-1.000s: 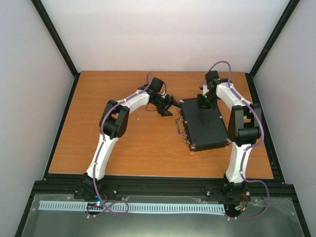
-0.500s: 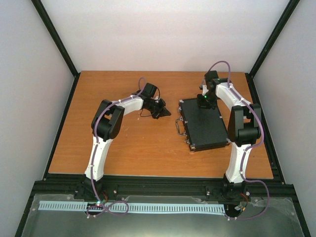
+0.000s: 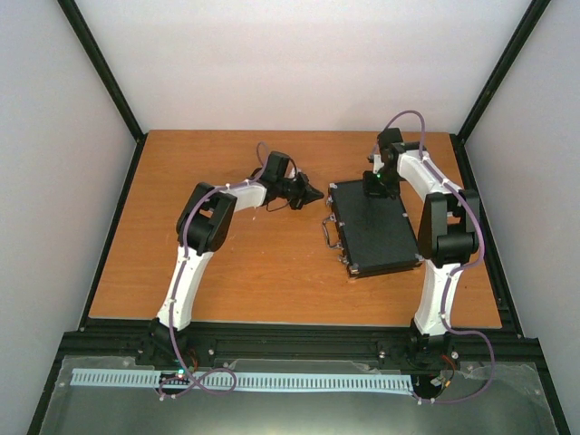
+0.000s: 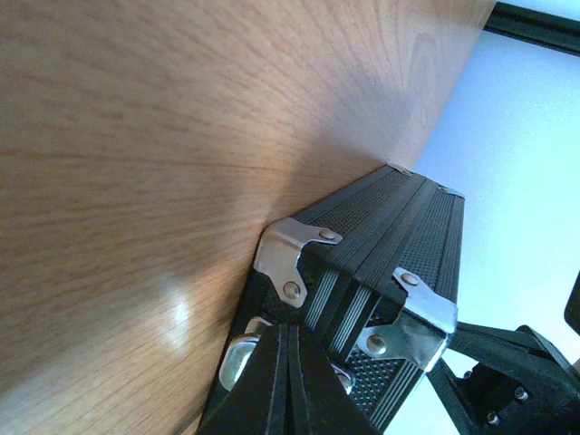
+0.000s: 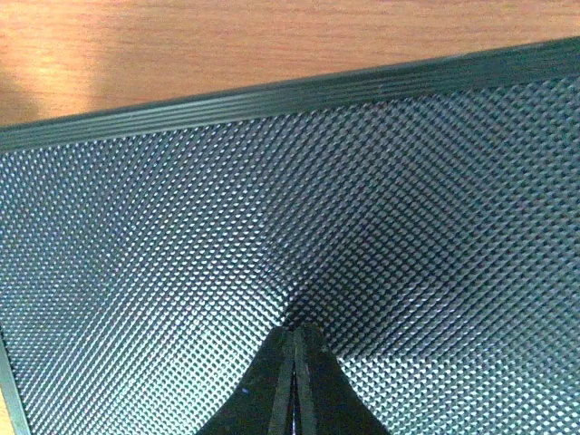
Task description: Pack up texas hold em set
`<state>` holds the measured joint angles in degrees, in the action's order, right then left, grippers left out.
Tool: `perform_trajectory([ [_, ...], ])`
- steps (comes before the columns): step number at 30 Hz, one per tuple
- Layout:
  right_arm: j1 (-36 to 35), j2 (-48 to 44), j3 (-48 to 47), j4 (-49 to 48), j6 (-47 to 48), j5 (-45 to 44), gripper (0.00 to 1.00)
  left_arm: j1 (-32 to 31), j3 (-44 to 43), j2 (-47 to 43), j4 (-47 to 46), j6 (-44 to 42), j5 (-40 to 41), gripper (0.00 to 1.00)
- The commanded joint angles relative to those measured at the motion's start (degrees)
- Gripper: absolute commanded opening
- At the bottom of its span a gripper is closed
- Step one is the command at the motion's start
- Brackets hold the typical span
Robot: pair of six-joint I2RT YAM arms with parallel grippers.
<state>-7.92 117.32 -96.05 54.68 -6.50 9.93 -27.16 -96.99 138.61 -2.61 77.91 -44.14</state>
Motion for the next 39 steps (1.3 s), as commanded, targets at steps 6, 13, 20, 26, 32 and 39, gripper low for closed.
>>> perform_trajectory([
  [6, 1.14, 4.0, -1.31, 0.85, -0.18, -0.59, 0.03, -0.52, 1.24, -0.34, 0.68, -1.28, -2.24, 0.01],
  [13, 1.79, 3.56, -1.99, 0.29, -0.72, -1.13, 0.03, -0.53, 2.1, -0.66, 3.59, -3.44, -2.9, 0.01],
  [20, 3.22, 0.14, -6.62, 0.35, -2.76, -5.49, 0.03, -0.85, -1.74, 2.24, 3.8, -1.92, -4.06, 0.01],
  [26, 7.96, 1.77, -8.83, 0.1, -4.69, -9.49, 0.03, -2.07, -3.24, 2.0, 8.09, -4.23, -5.03, 0.01],
  [32, 10.29, 6.54, -10.02, 0.01, -4.36, -7.15, 0.03, -2.29, 1.38, 0.05, 8.56, -5.44, -5.33, 0.01],
  [39, 10.3, 11.63, -11.73, 2.18, -3.2, -3.21, 0.03, -2.28, 0.2, 1.05, 8.32, -4.4, -5.09, 0.01],
])
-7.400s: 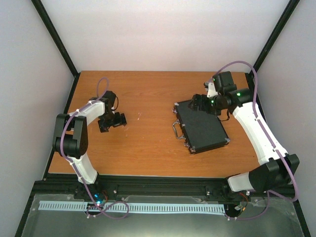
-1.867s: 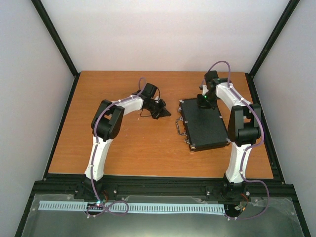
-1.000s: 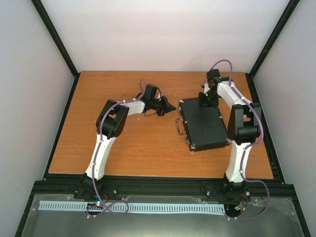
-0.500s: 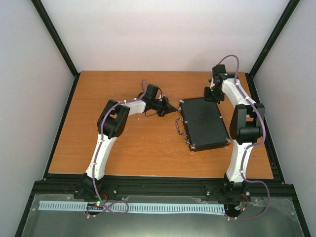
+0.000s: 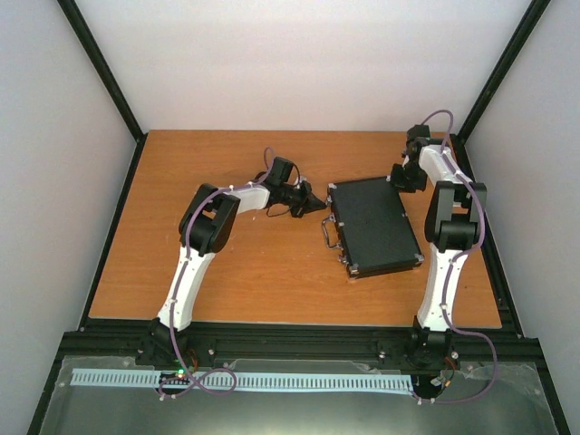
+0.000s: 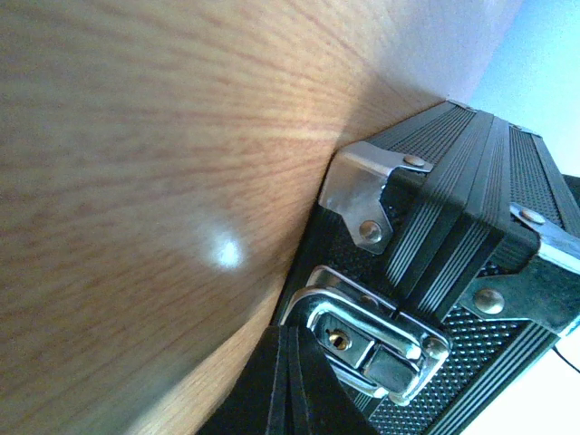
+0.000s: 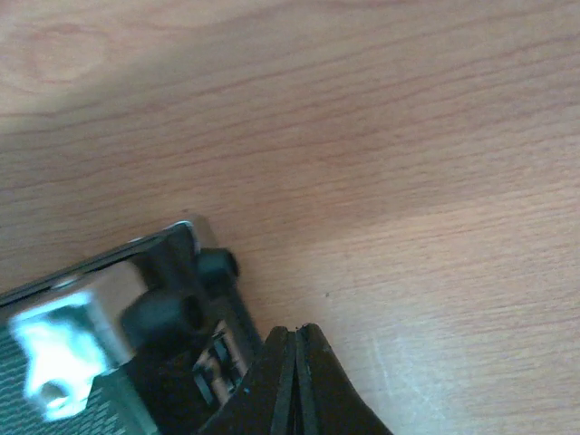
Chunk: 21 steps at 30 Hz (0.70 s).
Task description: Pack up texas hold em set
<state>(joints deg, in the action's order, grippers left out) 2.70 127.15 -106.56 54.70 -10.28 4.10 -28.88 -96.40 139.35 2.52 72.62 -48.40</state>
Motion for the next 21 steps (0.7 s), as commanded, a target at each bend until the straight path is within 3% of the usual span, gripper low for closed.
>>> perform_trajectory([
  [1, -0.37, 2.17, -1.04, 2.44, 0.84, 2.85, 0.03, -0.56, -1.16, 0.69, 3.38, 0.98, -0.71, 0.01],
  [13, -0.95, 0.81, 7.08, 0.83, 2.68, 10.73, 0.03, -1.03, -8.37, 5.56, 7.33, 0.61, -0.43, 0.01],
  [21, -5.32, 0.77, 9.69, 0.28, 2.99, 15.19, 0.03, -2.09, -9.95, 8.9, 7.24, 1.61, -0.49, 0.01],
])
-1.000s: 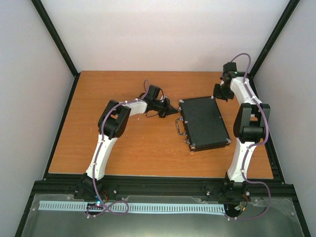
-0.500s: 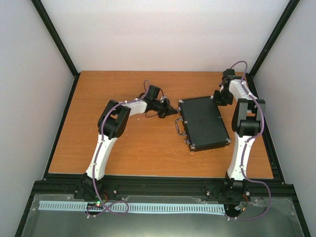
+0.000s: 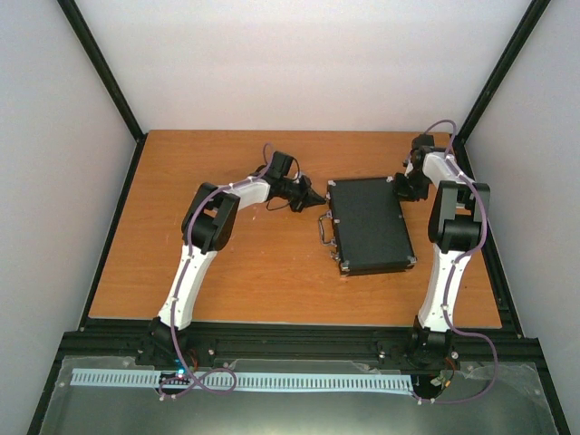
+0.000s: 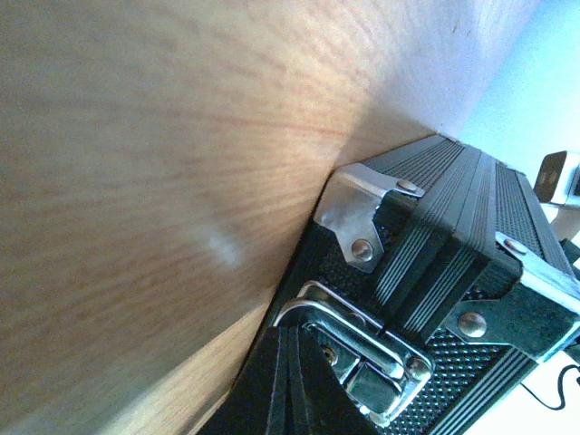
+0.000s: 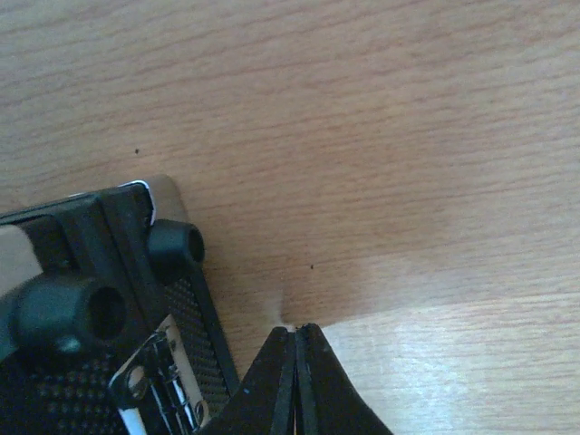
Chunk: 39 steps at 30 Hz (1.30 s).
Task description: Pack up texas hold em set
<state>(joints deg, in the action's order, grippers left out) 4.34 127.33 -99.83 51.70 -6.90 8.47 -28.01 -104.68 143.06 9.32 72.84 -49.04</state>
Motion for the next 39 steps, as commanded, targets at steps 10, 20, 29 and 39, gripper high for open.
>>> perform_trajectory([
  [10, -11.46, 2.81, 3.34, 3.18, 0.3, 17.21, 0.03, -3.9, -2.67, 8.06, -4.82, 4.84, -0.49, 0.01],
  [20, -11.82, 2.06, 2.13, 4.61, 0.32, 9.24, 0.03, -4.22, -2.07, 6.69, -0.91, 1.03, -0.68, 0.01],
  [29, -9.12, -8.35, 2.14, 2.34, -1.67, -10.0, 0.03, -3.04, 3.21, -2.14, 14.28, -14.96, 0.24, 0.01],
  [39, -11.88, -17.06, -0.97, 5.56, 1.05, -6.93, 0.03, 0.23, 8.85, -8.77, 24.94, -27.02, 4.25, 0.83],
])
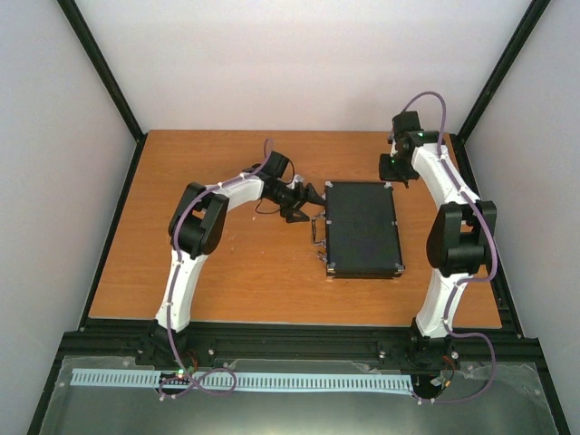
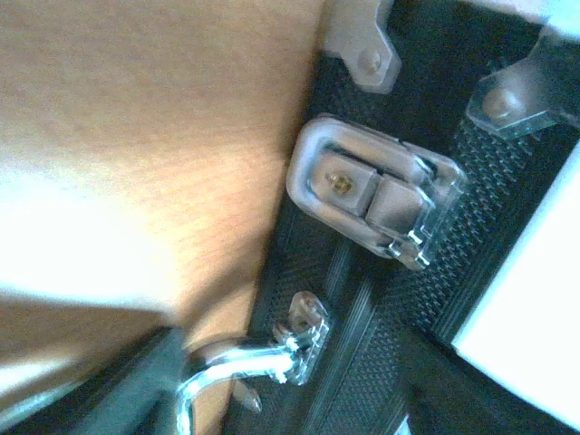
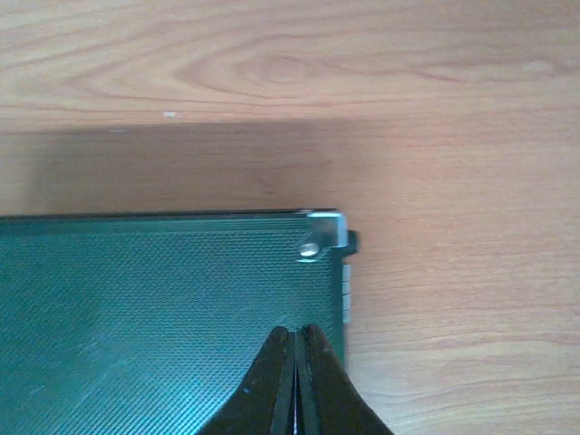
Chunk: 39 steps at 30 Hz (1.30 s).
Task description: Pack up texas hold em set
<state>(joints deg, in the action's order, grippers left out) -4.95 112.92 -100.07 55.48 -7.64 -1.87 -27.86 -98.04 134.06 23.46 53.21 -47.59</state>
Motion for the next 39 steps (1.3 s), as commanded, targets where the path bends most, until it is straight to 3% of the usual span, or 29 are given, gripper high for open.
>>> perform_trajectory([
  [1, -3.1, -2.75, -0.78, 2.65, 2.23, 5.56, 0.03, 0.27, 2.85, -0.07, 10.88, -7.94, 3.04, 0.84],
  [4, -4.91, -3.27, 0.81, 4.99, 2.97, 11.17, 0.03, 0.96, 4.59, -1.18, 10.76, -8.59, 3.79, 0.85],
  [11, -8.51, -7.04, 9.82, 4.61, 2.52, 14.23, 0.03, 2.98, 9.62, -9.33, 14.56, -13.69, 8.11, 0.85],
  [13, -8.5, -7.44, 12.24, 4.0, 1.93, 14.76, 0.03, 3.23, 12.28, -12.75, 15.99, -16.58, 9.03, 0.81],
  [14, -8.5, -7.45, 13.16, 3.87, 1.65, 14.74, 0.03, 3.25, 13.46, -14.22, 16.22, -18.05, 8.24, 0.72],
  [17, -9.6, -7.33, 15.57, 3.38, 1.04, 13.96, 0.03, 2.97, 16.47, -17.74, 16.96, -23.1, 3.32, 0.18],
  [18, -10.05, -7.22, 16.5, 3.21, 0.81, 13.61, 0.03, 2.61, 17.05, -18.74, 17.96, -24.96, 2.34, 0.07],
  [19, -10.34, -7.01, 17.03, 3.14, 0.64, 13.22, 0.03, 2.1, 17.37, -19.38, 19.23, -27.0, 1.69, 0.02],
  [23, -11.02, -5.82, 19.13, 2.45, -0.16, 12.18, 0.03, -1.74, 17.0, -21.09, 22.26, -31.7, 0.51, 0.01],
  [31, -11.25, -4.84, 22.3, -0.12, -0.59, 12.02, 0.03, -8.52, 12.84, -21.84, 21.72, -30.68, -1.93, 0.01],
  [39, -11.3, -4.42, 24.66, -1.64, 0.04, 12.28, 0.03, -11.05, 13.35, -21.28, 21.35, -30.72, -2.63, 0.01],
])
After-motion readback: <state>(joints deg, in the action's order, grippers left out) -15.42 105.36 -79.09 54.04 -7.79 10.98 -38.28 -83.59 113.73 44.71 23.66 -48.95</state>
